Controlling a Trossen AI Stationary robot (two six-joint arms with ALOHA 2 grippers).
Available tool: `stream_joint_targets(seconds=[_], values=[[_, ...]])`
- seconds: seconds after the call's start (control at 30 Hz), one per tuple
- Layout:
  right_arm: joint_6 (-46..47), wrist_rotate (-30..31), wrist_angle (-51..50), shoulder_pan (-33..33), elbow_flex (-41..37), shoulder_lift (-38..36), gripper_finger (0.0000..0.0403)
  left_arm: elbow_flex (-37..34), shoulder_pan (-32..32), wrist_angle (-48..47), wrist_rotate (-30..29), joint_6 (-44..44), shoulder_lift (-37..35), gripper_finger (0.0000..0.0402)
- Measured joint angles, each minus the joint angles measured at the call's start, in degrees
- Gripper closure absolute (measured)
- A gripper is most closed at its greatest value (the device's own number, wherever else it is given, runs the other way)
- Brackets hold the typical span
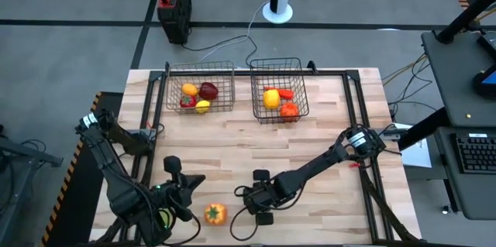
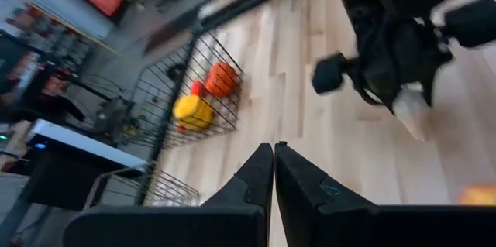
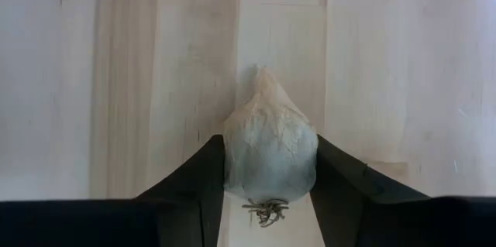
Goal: Sort produce into baskets
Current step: Put the garlic into the black wire basket
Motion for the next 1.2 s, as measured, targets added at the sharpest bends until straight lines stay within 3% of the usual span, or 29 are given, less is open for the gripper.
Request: stream_joint_targets(seconds=[0.23,0.4,0.53,0.67,0.8,0.93,1.1,1.2], values=[[-1.03,-0.04,-1.31,0.00,-0.13,-1.22,0.0261,0.01,0.00,0.07,-1.56,-0.18,0.00,0.0402],[-3.38,2.96,-7.32,-0.57,-0.13,-7.37,0.0250,0.00,0.20,0.35,-4.10,-0.45,0.00,0.0402],[-5.36,11.80,-17.18,-2.30,-0.13,-14.22,0.0248,0.00,0.76,0.42,-6.80,-0.44,0.00,0.0402],[-7.44,26.48,-26.51,-5.00,-0.15,-22.18,0.0250,0.00,1.86,0.54,-7.97,-0.52,-0.02,0.0402],[-8.40,34.74,-28.83,-10.38,-0.45,-28.45,0.0248,0.00,3.72,2.22,-4.46,-0.70,-0.02,0.0402],[-8.10,31.39,-29.17,-19.46,-0.61,-32.58,0.0249,0.02,6.02,4.08,-0.53,-2.21,-0.02,0.0402],[-12.06,19.80,-28.57,-33.70,-0.80,-33.77,0.0244,0.00,7.63,4.78,0.83,-13.13,-0.05,0.0402],[-18.35,8.74,-27.34,-41.68,-0.82,-33.39,0.0226,0.04,7.85,5.61,3.82,-20.80,-0.07,0.0402]])
